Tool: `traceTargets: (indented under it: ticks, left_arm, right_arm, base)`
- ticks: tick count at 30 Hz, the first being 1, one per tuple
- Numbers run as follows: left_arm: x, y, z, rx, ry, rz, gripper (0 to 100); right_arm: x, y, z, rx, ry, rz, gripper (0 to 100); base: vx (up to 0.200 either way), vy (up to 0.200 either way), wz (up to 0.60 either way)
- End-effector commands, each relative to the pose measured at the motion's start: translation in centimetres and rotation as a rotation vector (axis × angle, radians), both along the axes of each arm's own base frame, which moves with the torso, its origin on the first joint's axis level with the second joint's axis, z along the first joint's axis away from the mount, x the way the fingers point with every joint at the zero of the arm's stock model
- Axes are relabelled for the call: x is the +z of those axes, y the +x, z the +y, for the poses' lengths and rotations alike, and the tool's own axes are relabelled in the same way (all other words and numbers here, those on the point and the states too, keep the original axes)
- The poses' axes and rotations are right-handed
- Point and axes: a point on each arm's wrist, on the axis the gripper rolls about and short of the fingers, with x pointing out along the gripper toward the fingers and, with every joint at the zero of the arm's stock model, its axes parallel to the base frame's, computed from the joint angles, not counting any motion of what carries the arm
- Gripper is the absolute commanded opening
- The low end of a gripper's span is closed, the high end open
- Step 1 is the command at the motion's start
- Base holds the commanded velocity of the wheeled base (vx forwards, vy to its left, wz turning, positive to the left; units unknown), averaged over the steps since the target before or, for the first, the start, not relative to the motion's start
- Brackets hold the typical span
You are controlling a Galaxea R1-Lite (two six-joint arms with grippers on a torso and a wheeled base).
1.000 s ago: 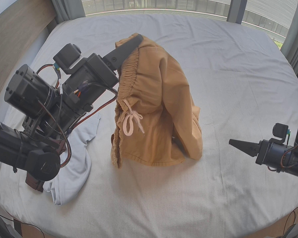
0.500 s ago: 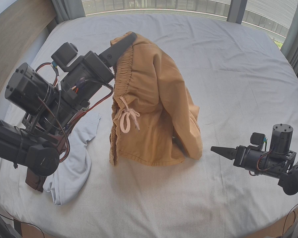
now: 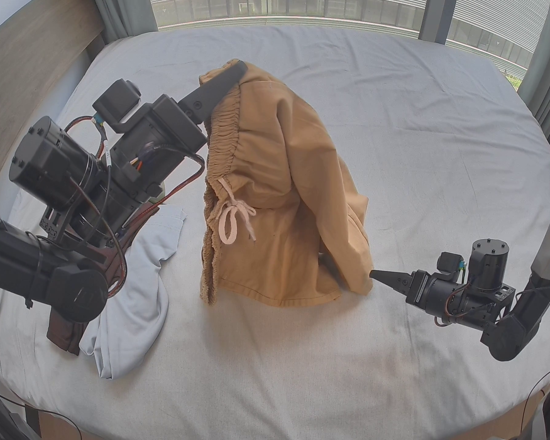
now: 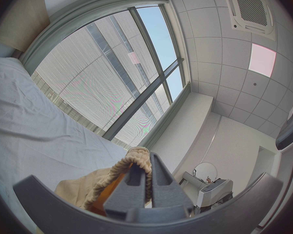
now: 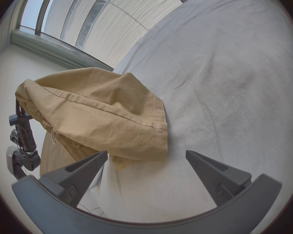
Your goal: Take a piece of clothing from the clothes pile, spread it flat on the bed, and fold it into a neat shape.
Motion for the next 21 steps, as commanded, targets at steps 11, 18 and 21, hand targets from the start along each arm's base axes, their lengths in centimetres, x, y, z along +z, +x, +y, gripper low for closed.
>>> traceTargets:
  ticks: [11, 18, 21]
  left_arm:
    - [-1.0, 1.1, 0.5, 0.030, 0.015, 0.026, 0]
    - [-0.9, 1.3, 0.8, 0.040, 0.012, 0.023, 0]
    - [-0.9, 1.4, 1.1, 0.049, 0.012, 0.023, 0]
  right_arm:
    - [-3.2, 3.2, 0.9, 0.024, 0.097, 0.014, 100]
    - [-4.2, 4.3, 1.2, 0.025, 0.104, -0.001, 100]
    - [-4.4, 4.5, 1.5, 0.047, 0.114, -0.012, 100]
  base:
    - [0.000, 0.000, 0.00]
    - [0.000, 0.000, 0.00]
    - [0.000, 0.000, 0.00]
